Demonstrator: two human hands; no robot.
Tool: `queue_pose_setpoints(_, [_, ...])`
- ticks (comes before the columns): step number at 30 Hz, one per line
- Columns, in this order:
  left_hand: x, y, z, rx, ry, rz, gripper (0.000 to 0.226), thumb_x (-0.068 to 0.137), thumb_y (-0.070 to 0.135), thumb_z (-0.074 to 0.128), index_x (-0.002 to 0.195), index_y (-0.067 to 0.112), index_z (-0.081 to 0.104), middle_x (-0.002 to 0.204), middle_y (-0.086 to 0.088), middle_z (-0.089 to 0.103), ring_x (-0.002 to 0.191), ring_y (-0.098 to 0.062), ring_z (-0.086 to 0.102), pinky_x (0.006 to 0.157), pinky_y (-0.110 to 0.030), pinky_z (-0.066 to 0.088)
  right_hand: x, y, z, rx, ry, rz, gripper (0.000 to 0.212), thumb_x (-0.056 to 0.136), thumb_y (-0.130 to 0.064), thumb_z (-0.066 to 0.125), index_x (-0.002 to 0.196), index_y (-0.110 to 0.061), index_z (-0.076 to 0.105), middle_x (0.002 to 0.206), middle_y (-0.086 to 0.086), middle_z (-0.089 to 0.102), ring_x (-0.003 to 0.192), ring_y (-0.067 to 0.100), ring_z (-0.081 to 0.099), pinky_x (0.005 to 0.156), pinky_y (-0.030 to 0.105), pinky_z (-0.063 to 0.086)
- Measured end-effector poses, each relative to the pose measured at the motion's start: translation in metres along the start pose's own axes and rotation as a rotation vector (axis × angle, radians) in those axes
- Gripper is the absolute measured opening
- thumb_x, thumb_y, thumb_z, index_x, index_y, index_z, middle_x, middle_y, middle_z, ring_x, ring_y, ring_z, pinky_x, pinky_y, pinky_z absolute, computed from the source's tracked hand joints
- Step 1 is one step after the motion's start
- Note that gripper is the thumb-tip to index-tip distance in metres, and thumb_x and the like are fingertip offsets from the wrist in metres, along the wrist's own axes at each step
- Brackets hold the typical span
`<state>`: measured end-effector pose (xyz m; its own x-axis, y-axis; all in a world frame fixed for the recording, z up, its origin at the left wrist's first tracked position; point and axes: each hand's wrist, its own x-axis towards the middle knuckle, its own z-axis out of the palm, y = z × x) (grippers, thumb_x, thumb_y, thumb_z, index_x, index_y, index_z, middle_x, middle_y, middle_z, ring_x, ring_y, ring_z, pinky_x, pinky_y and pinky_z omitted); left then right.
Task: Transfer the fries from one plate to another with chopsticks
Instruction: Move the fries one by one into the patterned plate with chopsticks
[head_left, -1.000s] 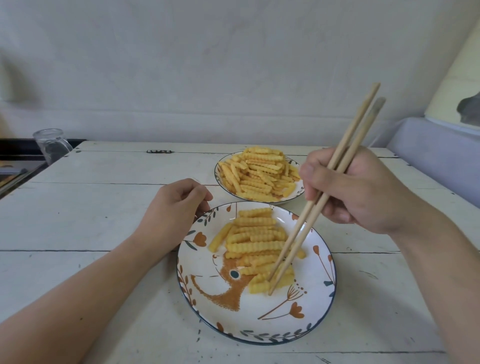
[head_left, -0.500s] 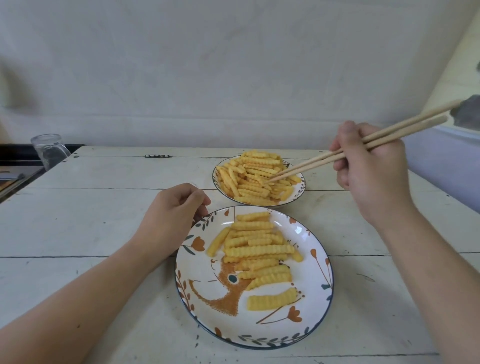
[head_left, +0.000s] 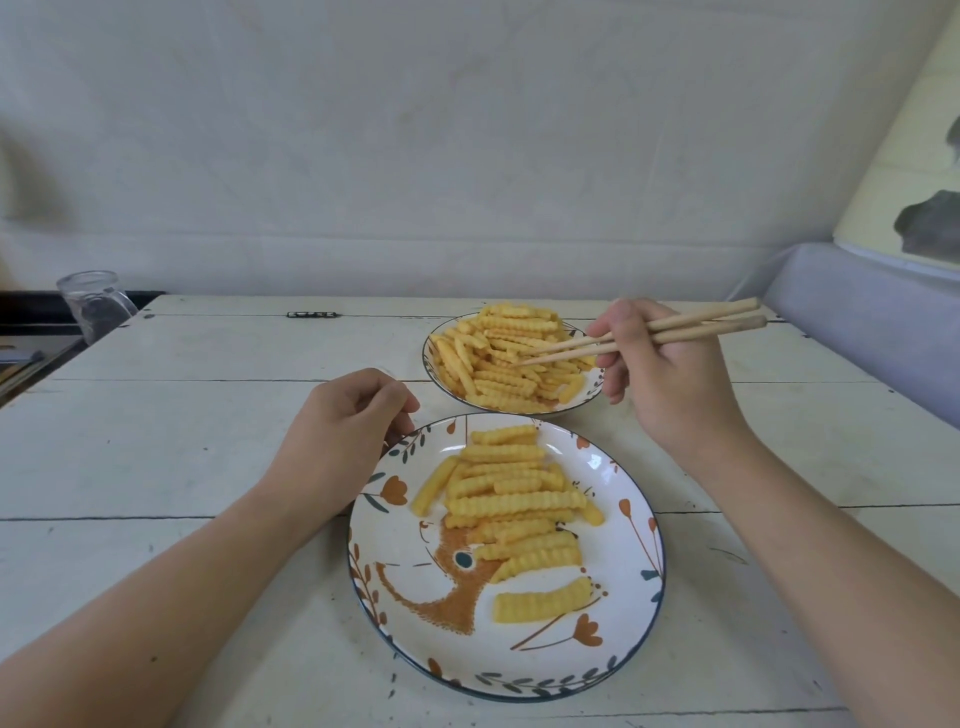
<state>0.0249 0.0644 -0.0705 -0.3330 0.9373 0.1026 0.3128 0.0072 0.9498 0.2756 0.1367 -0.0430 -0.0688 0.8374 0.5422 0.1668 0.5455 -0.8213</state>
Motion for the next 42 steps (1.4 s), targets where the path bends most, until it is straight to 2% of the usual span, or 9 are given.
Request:
queue_pose_setpoints(3, [0.0, 0.0, 0.0, 0.001, 0.009, 0.001, 0.027, 0.1, 0.017, 0.054, 0.083, 0.012, 0.073, 0.072, 0.003, 0.07, 0.067, -0.016, 0.06, 0.067, -0.035, 0.049, 0.003, 0.0, -0.003, 0.04, 0.035, -0.001, 0.036, 0.107, -0.028, 0.045, 0.084, -0.009, 0.066, 0.066, 0.021, 0.054, 0.049, 0.023, 0.054, 0.047, 0.031, 0.048])
queue_pose_setpoints(5, [-0.001, 0.0, 0.0, 0.008, 0.012, 0.005, 0.027, 0.1, 0.018, 0.054, 0.083, 0.012, 0.073, 0.072, 0.002, 0.07, 0.067, -0.015, 0.06, 0.067, -0.034, 0.05, 0.006, -0.004, -0.007, 0.08, 0.091, 0.009, 0.04, 0.108, -0.027, 0.041, 0.082, -0.007, 0.064, 0.063, 0.014, 0.055, 0.047, 0.023, 0.054, 0.047, 0.029, 0.048])
queue_pose_setpoints(9, [0.001, 0.0, -0.001, -0.009, 0.018, -0.018, 0.027, 0.1, 0.018, 0.053, 0.084, 0.013, 0.074, 0.071, 0.003, 0.07, 0.067, -0.012, 0.063, 0.072, -0.036, 0.055, 0.007, -0.03, -0.013, 0.333, 0.181, 0.09, 0.055, 0.108, -0.039, 0.036, 0.073, -0.006, 0.062, 0.054, 0.01, 0.055, 0.04, 0.024, 0.05, 0.042, 0.027, 0.044])
queue_pose_setpoints(14, [0.004, -0.002, -0.003, -0.112, 0.035, -0.071, 0.027, 0.101, 0.015, 0.052, 0.086, 0.008, 0.074, 0.067, 0.003, 0.067, 0.066, -0.012, 0.063, 0.073, -0.035, 0.054, -0.012, -0.06, 0.005, 0.566, -0.011, 0.266, 0.063, 0.104, -0.047, 0.035, 0.061, -0.01, 0.062, 0.051, 0.013, 0.052, 0.036, 0.024, 0.046, 0.039, 0.025, 0.04])
queue_pose_setpoints(19, [0.005, -0.001, -0.003, -0.112, 0.036, -0.073, 0.028, 0.102, 0.015, 0.052, 0.087, 0.008, 0.074, 0.07, 0.001, 0.068, 0.065, -0.01, 0.062, 0.072, -0.033, 0.055, -0.031, -0.058, 0.032, 0.454, -0.161, 0.342, 0.062, 0.103, -0.047, 0.037, 0.073, -0.001, 0.064, 0.056, 0.018, 0.055, 0.04, 0.028, 0.055, 0.042, 0.032, 0.048])
queue_pose_setpoints(27, [0.004, -0.003, -0.003, -0.112, 0.033, -0.061, 0.028, 0.102, 0.015, 0.052, 0.085, 0.009, 0.074, 0.069, 0.002, 0.068, 0.067, -0.013, 0.062, 0.076, -0.036, 0.055, -0.033, -0.053, 0.035, 0.263, -0.048, 0.293, 0.059, 0.102, -0.047, 0.046, 0.081, 0.006, 0.063, 0.058, 0.019, 0.06, 0.045, 0.033, 0.061, 0.047, 0.038, 0.053])
queue_pose_setpoints(32, [0.004, -0.003, -0.004, -0.104, 0.029, -0.053, 0.029, 0.102, 0.016, 0.052, 0.084, 0.01, 0.074, 0.068, 0.003, 0.068, 0.068, -0.013, 0.063, 0.078, -0.037, 0.056, -0.022, -0.056, 0.018, 0.186, 0.164, 0.142, 0.054, 0.104, -0.041, 0.047, 0.071, -0.001, 0.061, 0.054, 0.018, 0.053, 0.035, 0.025, 0.046, 0.037, 0.027, 0.04])
queue_pose_setpoints(36, [0.003, -0.002, -0.003, -0.077, 0.027, -0.047, 0.029, 0.102, 0.016, 0.052, 0.084, 0.011, 0.074, 0.069, 0.003, 0.069, 0.069, -0.013, 0.063, 0.079, -0.038, 0.056, -0.01, -0.044, 0.002, 0.063, 0.277, 0.034, 0.046, 0.105, -0.039, 0.048, 0.069, -0.014, 0.061, 0.051, 0.004, 0.05, 0.042, 0.014, 0.045, 0.043, 0.022, 0.035])
queue_pose_setpoints(42, [0.001, -0.001, -0.001, -0.043, 0.025, -0.031, 0.029, 0.102, 0.016, 0.052, 0.083, 0.011, 0.074, 0.066, 0.006, 0.068, 0.067, -0.013, 0.062, 0.075, -0.036, 0.054, -0.003, -0.019, -0.002, 0.078, 0.181, 0.028, 0.037, 0.106, -0.032, 0.046, 0.08, -0.013, 0.065, 0.061, 0.006, 0.056, 0.045, 0.017, 0.049, 0.044, 0.027, 0.041])
